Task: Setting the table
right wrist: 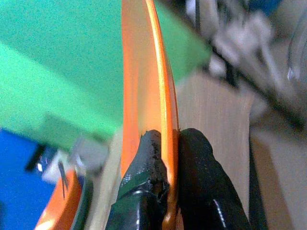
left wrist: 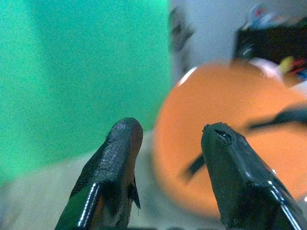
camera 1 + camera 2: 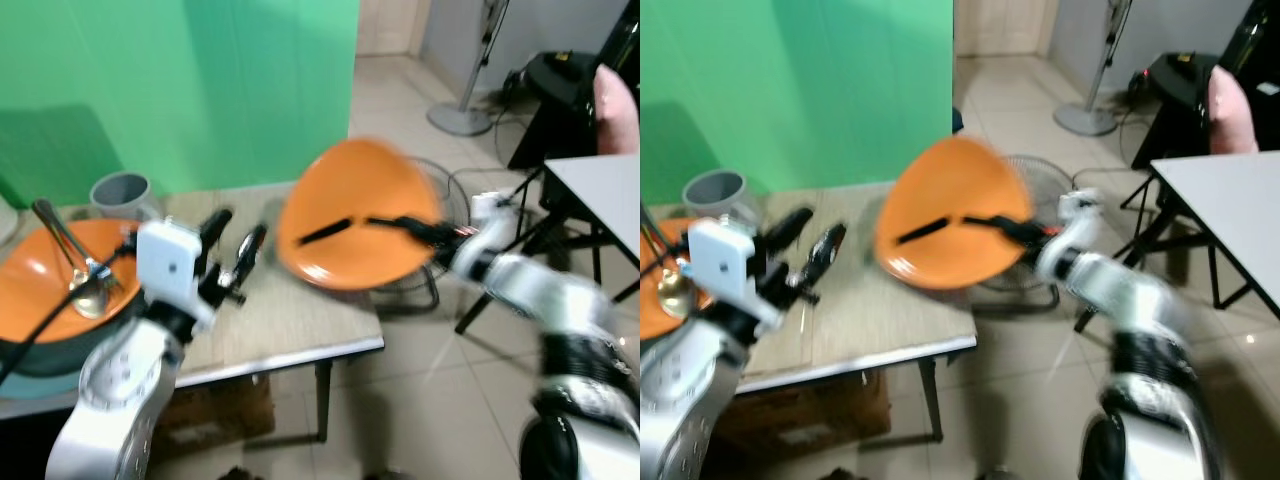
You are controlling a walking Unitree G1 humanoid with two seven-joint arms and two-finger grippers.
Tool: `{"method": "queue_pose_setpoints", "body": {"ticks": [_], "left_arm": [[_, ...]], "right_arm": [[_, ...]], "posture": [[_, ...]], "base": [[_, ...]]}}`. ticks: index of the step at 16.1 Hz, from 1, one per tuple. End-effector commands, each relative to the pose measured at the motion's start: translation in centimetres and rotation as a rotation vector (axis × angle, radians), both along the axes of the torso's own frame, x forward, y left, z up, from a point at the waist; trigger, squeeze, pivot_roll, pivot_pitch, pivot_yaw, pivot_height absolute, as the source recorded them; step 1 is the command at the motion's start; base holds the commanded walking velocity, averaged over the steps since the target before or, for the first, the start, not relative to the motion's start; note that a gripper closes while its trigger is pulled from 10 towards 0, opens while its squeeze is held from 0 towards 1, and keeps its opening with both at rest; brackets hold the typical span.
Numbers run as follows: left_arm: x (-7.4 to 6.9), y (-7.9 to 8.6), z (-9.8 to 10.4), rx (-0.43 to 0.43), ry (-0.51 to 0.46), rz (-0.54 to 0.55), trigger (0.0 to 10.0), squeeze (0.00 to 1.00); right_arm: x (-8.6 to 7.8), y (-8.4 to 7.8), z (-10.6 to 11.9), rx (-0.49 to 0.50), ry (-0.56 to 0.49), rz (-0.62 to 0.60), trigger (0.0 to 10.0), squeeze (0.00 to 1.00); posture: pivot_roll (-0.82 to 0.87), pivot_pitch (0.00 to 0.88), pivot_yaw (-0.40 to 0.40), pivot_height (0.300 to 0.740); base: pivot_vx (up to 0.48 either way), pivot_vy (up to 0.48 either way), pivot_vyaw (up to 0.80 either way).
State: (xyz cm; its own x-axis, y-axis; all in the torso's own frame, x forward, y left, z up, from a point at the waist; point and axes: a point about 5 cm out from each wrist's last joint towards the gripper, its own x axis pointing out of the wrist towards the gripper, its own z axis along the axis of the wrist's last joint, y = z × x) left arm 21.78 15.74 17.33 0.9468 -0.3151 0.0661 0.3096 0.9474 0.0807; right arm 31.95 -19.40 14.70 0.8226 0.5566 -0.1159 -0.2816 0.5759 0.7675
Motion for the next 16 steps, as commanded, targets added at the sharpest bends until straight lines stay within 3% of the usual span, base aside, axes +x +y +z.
{"method": "queue_pose_setpoints", "body": {"ticks": [1,3,5,9,13,16], "left_arm": [[-0.3,0.1,0.3,0.004,-0.002,0.043,10.0,0.0],[-0.3,0.2,0.0,0.037,-0.01,0.119,10.0,0.0],[-0.1,0.0,-0.6,0.058,0.003,0.167,10.0,0.0],[-0.5,-0.9,-1.0,0.066,0.011,0.182,10.0,0.0],[-0.5,-1.8,-1.1,0.073,0.025,0.163,10.0,0.0],[-0.3,-1.7,-1.0,0.081,0.016,0.18,10.0,0.0]], "right_arm": [[-0.7,-1.7,3.0,0.005,-0.11,-0.062,10.0,0.0],[-2.0,-2.7,4.1,-0.126,-0.194,-0.152,10.0,0.0],[-3.6,-2.5,4.6,-0.188,-0.229,-0.252,10.0,0.0],[-7.0,-1.8,3.7,-0.1,-0.215,-0.249,10.0,0.0],[-7.7,-2.2,3.5,-0.046,-0.193,-0.337,10.0,0.0],[-8.1,-2.1,3.2,-0.088,-0.162,-0.376,10.0,0.0]], "posture": [[-0.07,0.0,0.03,0.74],[-0.09,0.0,0.043,0.74],[-0.1,0.0,0.043,0.74],[-0.11,0.0,0.05,0.74],[-0.1,0.0,0.054,0.74],[-0.11,0.0,0.057,0.74]], "base": [[0.0,0.0,0.0],[0.0,0.0,0.0],[0.0,0.0,-0.8],[0.0,0.0,-0.8],[0.0,0.0,-0.8],[0.0,0.0,-0.8]]}}
